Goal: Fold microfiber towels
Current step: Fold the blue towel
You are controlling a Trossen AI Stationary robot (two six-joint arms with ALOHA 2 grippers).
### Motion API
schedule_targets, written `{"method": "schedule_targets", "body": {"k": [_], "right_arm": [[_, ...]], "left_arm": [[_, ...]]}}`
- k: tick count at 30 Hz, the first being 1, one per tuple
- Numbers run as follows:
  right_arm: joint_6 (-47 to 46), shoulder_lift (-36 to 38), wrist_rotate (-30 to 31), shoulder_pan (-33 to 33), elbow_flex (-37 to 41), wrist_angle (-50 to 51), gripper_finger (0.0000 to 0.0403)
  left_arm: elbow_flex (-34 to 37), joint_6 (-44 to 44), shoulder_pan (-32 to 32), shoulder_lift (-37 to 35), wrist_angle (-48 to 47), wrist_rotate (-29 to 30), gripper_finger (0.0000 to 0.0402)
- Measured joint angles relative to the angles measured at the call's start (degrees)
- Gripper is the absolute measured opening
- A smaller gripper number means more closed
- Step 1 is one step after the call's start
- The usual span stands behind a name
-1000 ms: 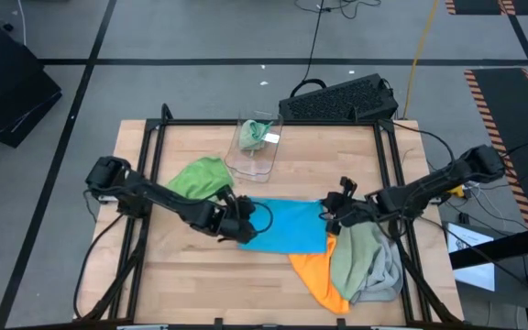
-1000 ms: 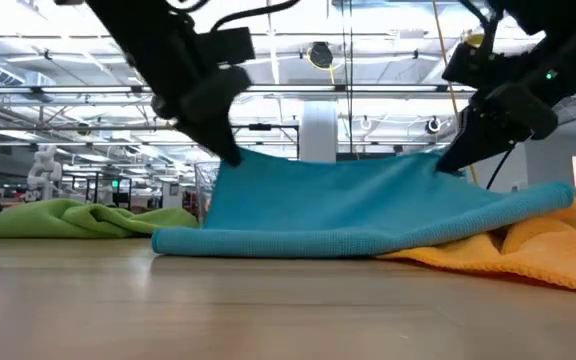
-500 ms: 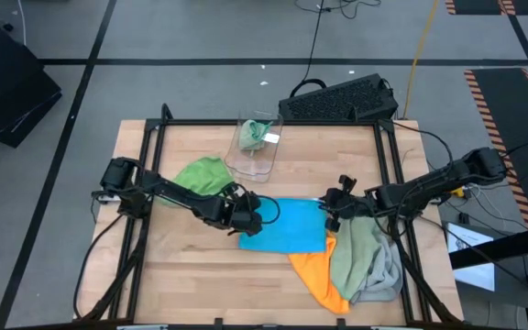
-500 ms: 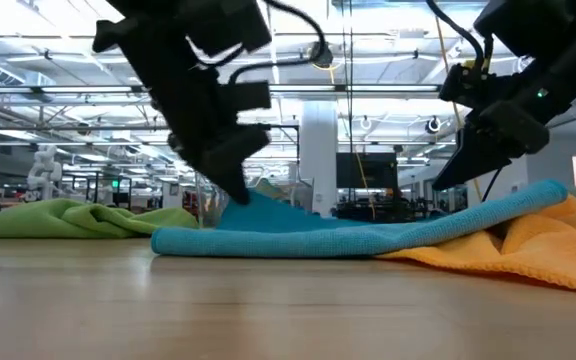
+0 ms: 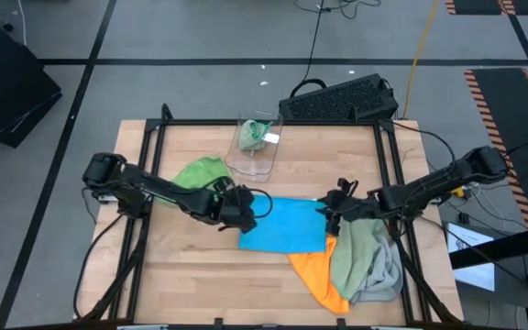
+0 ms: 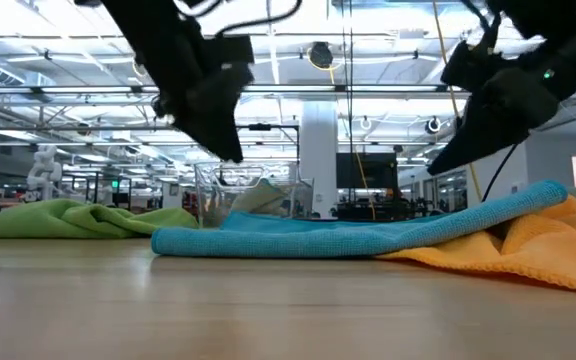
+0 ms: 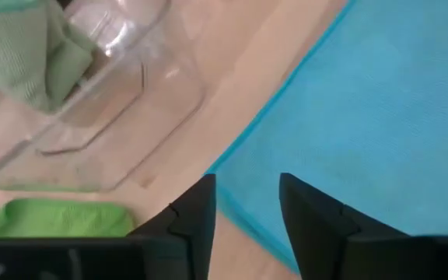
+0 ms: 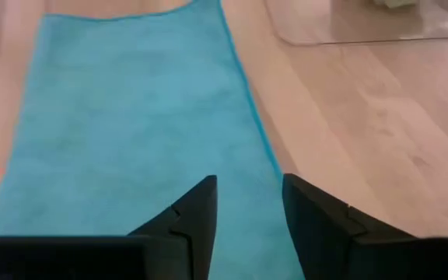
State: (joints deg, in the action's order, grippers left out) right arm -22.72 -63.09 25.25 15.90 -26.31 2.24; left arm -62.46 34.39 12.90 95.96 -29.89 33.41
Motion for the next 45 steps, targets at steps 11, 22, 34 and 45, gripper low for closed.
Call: {"method": "schedule_targets", "body": {"k": [11,22,34,45], "right_arm": [[-1.3,-0.7,0.3,7.6,-0.2,-9.0,0.0135],[-3.2,-9.1,0.4,11.4,-0.3,-23.2,0.0135],[-3.6,-18.7,0.2,10.5,-2.6,-30.8,0.0134],[-0.6,-20.5,0.2,7.9,-5.8,-30.7,0.0134]], "left_arm": [[0.0,-2.8,13.5,-0.3,3.1,0.7,0.015],[0.0,-5.3,21.3,7.8,6.8,3.2,0.0216],[0.0,-18.4,20.1,13.3,5.4,2.6,0.0224],[0.0,-23.0,16.0,13.5,3.1,-4.3,0.009]]}}
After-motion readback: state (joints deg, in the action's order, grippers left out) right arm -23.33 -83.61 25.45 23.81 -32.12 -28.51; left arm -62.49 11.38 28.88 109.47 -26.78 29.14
